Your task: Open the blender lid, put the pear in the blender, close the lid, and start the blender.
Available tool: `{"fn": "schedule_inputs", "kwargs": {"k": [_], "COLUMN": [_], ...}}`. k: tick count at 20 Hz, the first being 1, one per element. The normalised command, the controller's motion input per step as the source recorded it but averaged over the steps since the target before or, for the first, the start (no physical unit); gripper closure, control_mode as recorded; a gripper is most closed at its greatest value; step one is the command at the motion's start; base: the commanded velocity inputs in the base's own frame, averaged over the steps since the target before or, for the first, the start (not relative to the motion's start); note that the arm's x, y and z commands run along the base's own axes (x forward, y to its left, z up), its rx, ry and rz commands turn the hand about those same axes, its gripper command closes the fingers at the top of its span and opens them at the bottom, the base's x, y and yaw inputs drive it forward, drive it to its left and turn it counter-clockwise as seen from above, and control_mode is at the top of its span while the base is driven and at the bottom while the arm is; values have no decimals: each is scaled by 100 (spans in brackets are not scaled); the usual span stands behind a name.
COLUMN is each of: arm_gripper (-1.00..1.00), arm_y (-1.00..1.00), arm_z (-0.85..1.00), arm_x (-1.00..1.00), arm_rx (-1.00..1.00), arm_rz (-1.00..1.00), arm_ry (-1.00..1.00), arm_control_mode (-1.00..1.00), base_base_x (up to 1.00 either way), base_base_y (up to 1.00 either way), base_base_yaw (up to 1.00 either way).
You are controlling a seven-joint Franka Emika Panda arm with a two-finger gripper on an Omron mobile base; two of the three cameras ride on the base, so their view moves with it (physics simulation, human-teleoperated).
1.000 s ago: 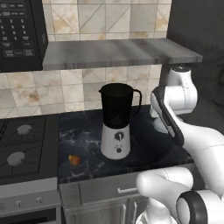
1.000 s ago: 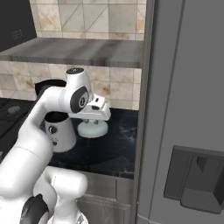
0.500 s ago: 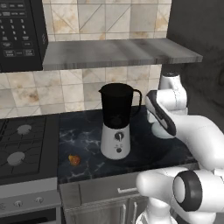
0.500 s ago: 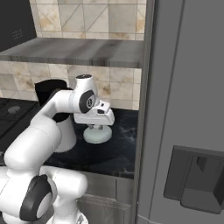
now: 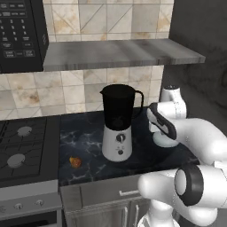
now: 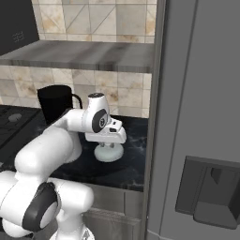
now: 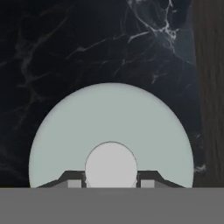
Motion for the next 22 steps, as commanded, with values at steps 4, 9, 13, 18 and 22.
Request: {"fn": "schedule_inputs", "kwargs": {"k": [4, 9, 13, 18, 22], "arm_gripper": [100, 100, 100, 100, 100], "arm_y": [-24, -14, -1, 0, 0], "arm_z": [-28, -33, -26, -28, -27], "arm_x": [19, 25, 16, 18, 13], "arm_rx": [0, 0, 0, 0, 0], "arm_rz": [0, 0, 0, 0, 0], "arm_ry": [0, 2, 3, 4, 3], "arm_control_mode": [-100, -100, -100, -100, -100], "base_base_x": [0, 0, 0, 0, 0], "base_base_y": [0, 0, 0, 0, 0], "base_base_yaw": [0, 0, 0, 0, 0]}}
